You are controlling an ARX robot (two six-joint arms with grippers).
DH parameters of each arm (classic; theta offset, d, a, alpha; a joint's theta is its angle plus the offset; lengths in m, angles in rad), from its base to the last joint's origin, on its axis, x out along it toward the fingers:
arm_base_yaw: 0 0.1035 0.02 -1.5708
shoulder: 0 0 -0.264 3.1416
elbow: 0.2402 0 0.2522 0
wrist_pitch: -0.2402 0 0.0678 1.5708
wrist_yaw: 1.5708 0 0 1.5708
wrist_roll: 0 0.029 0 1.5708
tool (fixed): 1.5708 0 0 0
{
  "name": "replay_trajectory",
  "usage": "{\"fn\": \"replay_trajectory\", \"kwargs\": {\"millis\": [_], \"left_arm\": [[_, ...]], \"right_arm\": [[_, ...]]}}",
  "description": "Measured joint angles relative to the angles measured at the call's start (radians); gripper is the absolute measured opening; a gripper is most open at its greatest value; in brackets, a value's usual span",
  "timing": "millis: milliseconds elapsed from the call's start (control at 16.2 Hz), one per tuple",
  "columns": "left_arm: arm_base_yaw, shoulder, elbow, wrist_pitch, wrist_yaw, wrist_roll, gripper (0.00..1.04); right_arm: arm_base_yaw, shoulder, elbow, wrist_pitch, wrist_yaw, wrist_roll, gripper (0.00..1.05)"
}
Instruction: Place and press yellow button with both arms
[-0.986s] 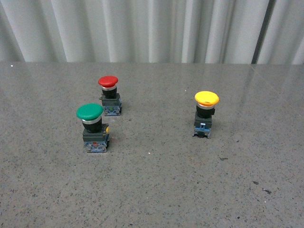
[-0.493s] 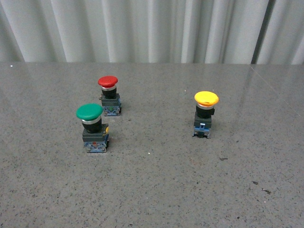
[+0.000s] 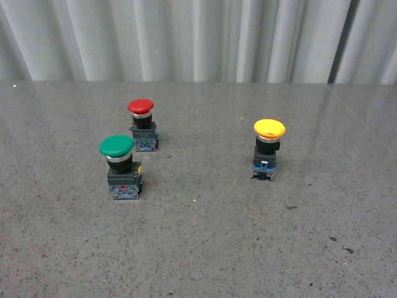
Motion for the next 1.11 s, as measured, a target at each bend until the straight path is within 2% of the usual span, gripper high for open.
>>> {"fn": "replay_trajectory", "kwargs": {"millis": [123, 678, 739, 1109], "left_arm": [[0.0, 0.0, 0.0, 0.001, -0.001, 0.0, 0.98], [0.0, 0.0, 0.0, 0.001, 0.0, 0.0, 0.98], [0.0, 0.0, 0.0, 0.0, 0.0, 0.0, 0.98], [0.0, 0.0, 0.0, 0.0, 0.0, 0.0, 0.98]], "right_arm": [[0.0, 0.0, 0.0, -0.002, 0.0, 0.0, 0.03], [0.0, 0.0, 0.0, -0.002, 0.0, 0.0, 1.0], [0.0, 0.0, 0.0, -0.002, 0.0, 0.0, 0.98], [0.0, 0.0, 0.0, -0.002, 0.0, 0.0, 0.98]]}}
